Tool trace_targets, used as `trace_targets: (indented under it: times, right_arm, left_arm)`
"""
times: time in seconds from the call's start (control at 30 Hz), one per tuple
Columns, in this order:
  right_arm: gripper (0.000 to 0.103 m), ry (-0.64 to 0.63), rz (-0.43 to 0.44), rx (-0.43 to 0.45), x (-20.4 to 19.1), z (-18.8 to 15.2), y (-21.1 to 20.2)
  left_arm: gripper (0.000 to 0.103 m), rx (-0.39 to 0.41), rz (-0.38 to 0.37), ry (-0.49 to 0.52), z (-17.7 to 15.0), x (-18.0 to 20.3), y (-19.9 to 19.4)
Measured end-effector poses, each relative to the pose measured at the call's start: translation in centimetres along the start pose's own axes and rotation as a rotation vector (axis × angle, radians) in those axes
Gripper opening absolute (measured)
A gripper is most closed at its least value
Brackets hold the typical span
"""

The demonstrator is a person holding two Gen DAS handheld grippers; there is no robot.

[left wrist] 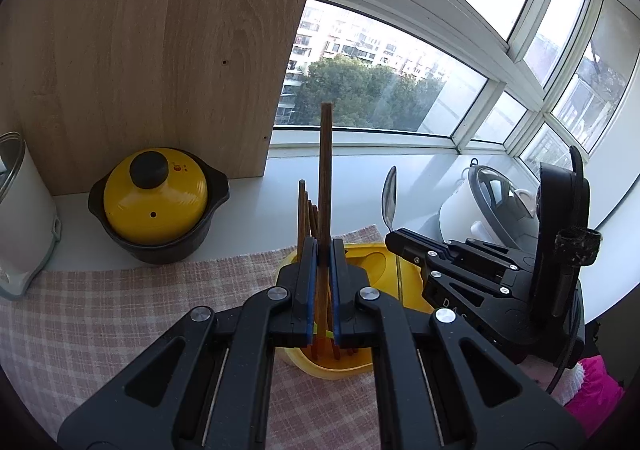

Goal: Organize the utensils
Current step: 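Lift the metal spoon and chopstick and carry them over the yellow container, then open the right gripper to drop the metal spoon while the left gripper releases the chopstick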

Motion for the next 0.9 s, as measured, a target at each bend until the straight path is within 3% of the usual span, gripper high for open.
trace_targets:
  times: [0.5, 0.53, 0.6, 0.63, 0.9]
  right_arm:
    - [0.003, 0.012, -0.033, 0.017, -0.2, -0.5, -0.7]
    - [0.004, 0.016, -0.037, 0.020, -0.2, -0.5, -0.8]
    - [0.021, 0.021, -0.033, 0.027, -0.1, -0.5, -1.1]
    - [0.023, 0.020, -0.040, 0.032, 0.0, -0.6, -1.2]
    - [0.028, 0.030, -0.059, 0.057, -0.1, -0.8, -2.6]
  left_arm:
    - [0.004, -0.014, -0.009, 0.005, -0.5, 0.3, -0.5]
    - [0.004, -0.015, -0.010, 0.007, -0.5, 0.3, -0.5]
    - [0.004, -0.015, -0.008, 0.009, -0.5, 0.4, -0.7]
    - [0.004, -0.014, -0.008, 0.011, -0.6, 0.4, -0.8]
    - [0.004, -0.006, 0.004, 0.015, -1.1, 0.3, -2.4]
Point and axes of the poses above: each gripper's, at about its wrist camera, not at the fingertips, and y roughly the way its jaws point, x to its right, z to its top, the point moved 2 cm from there along y, roughly the way its jaws point, and after that the axes turned 1 degree about x, right-handed, at the moved point
